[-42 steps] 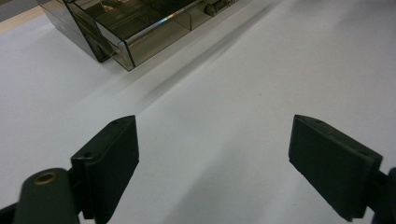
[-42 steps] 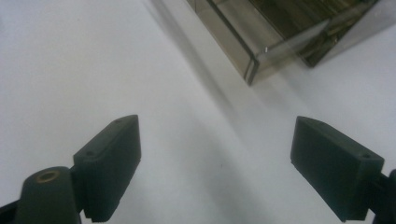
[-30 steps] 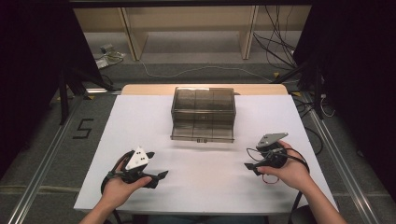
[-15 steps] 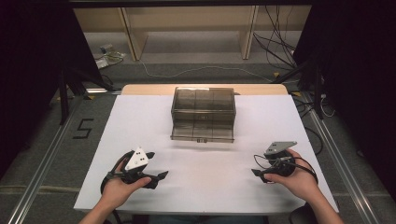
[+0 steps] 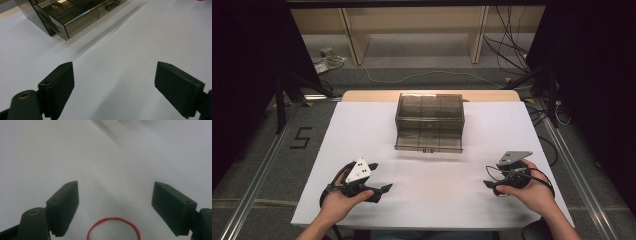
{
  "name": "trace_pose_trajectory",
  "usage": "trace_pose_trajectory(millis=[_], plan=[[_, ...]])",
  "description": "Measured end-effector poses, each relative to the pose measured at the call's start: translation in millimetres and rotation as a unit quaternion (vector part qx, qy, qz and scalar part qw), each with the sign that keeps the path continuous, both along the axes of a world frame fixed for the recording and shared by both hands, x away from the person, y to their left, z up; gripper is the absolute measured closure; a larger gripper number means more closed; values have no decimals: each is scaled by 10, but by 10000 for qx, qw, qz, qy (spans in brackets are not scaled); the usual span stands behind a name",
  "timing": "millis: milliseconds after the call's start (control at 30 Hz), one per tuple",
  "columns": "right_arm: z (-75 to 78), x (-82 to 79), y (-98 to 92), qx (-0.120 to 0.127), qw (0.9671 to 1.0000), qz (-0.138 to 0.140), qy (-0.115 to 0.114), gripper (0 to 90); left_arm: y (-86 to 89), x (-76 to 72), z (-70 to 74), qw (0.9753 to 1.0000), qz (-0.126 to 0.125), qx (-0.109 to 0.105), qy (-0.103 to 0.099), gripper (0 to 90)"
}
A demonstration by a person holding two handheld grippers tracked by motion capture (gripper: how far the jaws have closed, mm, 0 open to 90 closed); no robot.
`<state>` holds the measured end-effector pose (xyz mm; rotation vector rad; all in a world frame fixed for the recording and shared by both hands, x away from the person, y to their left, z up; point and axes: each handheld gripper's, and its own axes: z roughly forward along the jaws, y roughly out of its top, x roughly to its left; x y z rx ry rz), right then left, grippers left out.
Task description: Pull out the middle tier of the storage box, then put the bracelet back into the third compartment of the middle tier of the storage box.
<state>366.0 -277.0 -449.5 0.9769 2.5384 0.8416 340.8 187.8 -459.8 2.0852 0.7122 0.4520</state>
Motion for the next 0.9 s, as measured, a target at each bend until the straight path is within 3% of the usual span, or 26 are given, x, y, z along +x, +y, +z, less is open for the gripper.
trace_pose_trajectory(millis=[400, 900], plan=[[46, -8, -4, -53, 9999, 51, 105, 326, 1, 6, 3, 10000, -29, -12, -8, 160], [42, -59, -18, -325, 9973, 452, 482, 513, -11, 13, 7, 10000, 12, -40, -10, 160]])
